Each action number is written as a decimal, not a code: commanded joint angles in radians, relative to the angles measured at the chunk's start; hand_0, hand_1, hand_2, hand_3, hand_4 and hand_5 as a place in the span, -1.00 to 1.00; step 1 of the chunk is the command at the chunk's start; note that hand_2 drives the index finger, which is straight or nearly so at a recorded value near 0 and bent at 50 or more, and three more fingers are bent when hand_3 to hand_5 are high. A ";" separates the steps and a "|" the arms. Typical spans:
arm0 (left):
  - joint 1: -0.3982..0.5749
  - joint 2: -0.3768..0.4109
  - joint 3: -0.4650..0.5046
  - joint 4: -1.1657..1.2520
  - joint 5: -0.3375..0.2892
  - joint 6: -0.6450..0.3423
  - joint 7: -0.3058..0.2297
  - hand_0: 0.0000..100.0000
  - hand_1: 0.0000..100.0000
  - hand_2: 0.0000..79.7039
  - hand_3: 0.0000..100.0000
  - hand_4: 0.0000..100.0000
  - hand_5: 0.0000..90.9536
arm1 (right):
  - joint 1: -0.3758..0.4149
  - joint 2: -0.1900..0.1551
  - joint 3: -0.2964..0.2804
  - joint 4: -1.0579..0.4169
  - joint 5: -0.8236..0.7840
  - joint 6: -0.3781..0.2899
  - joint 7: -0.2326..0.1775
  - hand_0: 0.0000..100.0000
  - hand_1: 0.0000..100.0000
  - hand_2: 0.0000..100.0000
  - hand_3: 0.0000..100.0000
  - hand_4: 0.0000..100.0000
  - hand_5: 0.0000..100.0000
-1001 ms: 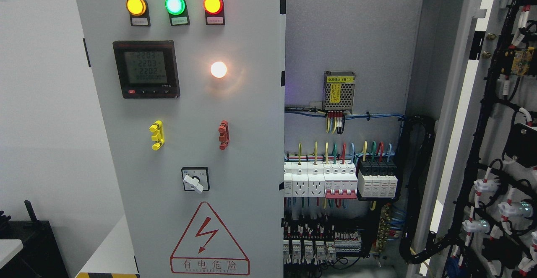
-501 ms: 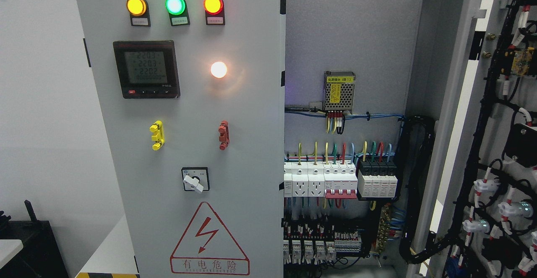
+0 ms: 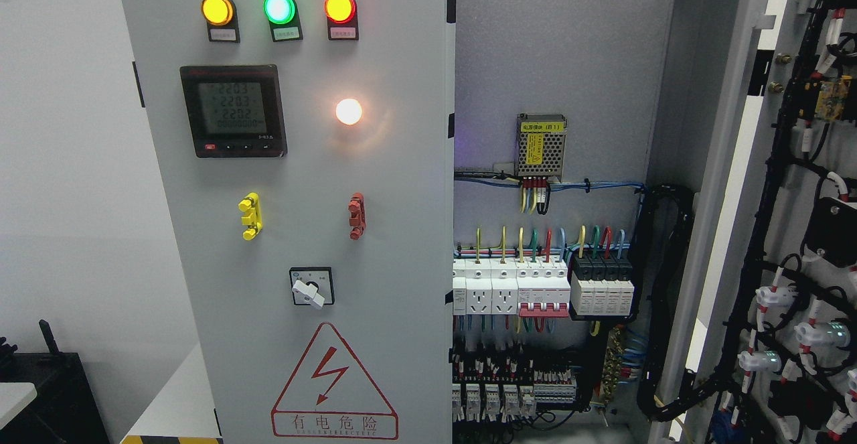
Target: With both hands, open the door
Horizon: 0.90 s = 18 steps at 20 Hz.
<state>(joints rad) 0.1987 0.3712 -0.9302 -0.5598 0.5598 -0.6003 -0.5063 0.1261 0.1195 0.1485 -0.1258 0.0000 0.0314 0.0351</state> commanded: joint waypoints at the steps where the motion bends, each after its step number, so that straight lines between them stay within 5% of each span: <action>1: 0.001 -0.176 0.143 0.306 -0.006 0.013 0.009 -1.00 -1.00 -1.00 -1.00 -0.92 -1.00 | 0.000 -0.001 -0.001 0.000 -0.009 -0.001 -0.001 -1.00 -1.00 -1.00 -1.00 -1.00 -1.00; 7: 0.010 -0.221 0.253 0.380 -0.011 0.052 0.017 -1.00 -1.00 -1.00 -1.00 -0.92 -1.00 | 0.000 0.000 0.000 0.000 -0.009 -0.001 -0.001 -1.00 -1.00 -1.00 -1.00 -1.00 -1.00; 13: 0.013 -0.271 0.442 0.474 -0.139 0.140 0.048 -1.00 -1.00 -1.00 -1.00 -0.92 -1.00 | 0.000 0.000 0.000 0.000 -0.009 -0.001 0.000 -1.00 -1.00 -1.00 -1.00 -1.00 -1.00; 18: 0.011 -0.285 0.585 0.485 -0.181 0.255 0.065 -1.00 -1.00 -1.00 -1.00 -0.92 -1.00 | 0.000 0.000 0.000 0.000 -0.009 -0.001 -0.001 -1.00 -1.00 -1.00 -1.00 -1.00 -1.00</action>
<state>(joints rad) 0.2099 0.1685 -0.6143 -0.2075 0.4379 -0.4119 -0.4480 0.1260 0.1195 0.1485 -0.1258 0.0000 0.0314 0.0345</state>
